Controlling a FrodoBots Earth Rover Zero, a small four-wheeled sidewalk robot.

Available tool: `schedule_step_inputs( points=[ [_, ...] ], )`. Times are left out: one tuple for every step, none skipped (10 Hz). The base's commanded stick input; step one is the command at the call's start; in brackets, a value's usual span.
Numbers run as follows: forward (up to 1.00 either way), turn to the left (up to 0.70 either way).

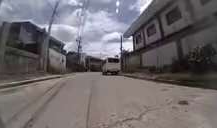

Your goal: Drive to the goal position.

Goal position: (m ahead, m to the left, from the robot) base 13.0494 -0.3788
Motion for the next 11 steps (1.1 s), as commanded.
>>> schedule_step_inputs(
  points=[
    [0.50,0.00],
    [0.50,0.00],
    [0.50,0.00],
    [0.50,0.00],
    [0.50,0.00],
    [0.50,0.00],
    [0.50,0.00],
    [0.50,0.00],
    [0.50,0.00],
    [0.50,0.00],
    [0.50,0.00]
  ],
)
